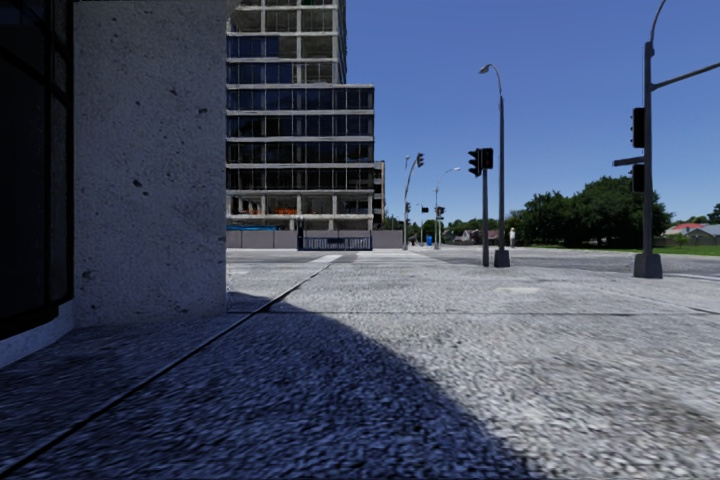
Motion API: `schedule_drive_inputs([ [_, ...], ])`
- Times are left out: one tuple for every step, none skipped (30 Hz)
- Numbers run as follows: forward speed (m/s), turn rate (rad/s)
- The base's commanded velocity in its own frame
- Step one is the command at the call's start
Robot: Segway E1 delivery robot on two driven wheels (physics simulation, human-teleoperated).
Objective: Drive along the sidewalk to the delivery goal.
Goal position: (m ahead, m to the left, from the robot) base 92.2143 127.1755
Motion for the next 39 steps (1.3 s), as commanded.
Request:
schedule_drive_inputs([
  [2.0,0.0],
  [2.0,0.0],
  [2.0,0.0],
  [2.0,0.0],
  [2.0,0.0],
  [2.0,0.0],
  [2.0,0.0],
  [2.0,0.0],
  [2.0,0.0],
  [2.0,0.0],
  [2.0,0.0],
  [2.0,0.0],
  [2.0,0.0],
  [2.0,0.0],
  [2.0,0.0],
  [2.0,0.0],
  [2.0,0.0],
  [2.0,0.0],
  [2.0,0.0],
  [2.0,0.0],
  [2.0,0.0],
  [2.0,0.0],
  [2.0,0.0],
  [2.0,0.0],
  [2.0,0.0],
  [2.0,0.0],
  [2.0,0.0],
  [2.0,0.0],
  [2.0,0.0],
  [2.0,0.0],
  [2.0,0.0],
  [2.0,0.0],
  [2.0,0.0],
  [2.0,0.0],
  [2.0,0.0],
  [2.0,0.0],
  [2.0,0.0],
  [2.0,0.0],
  [2.0,0.0],
])
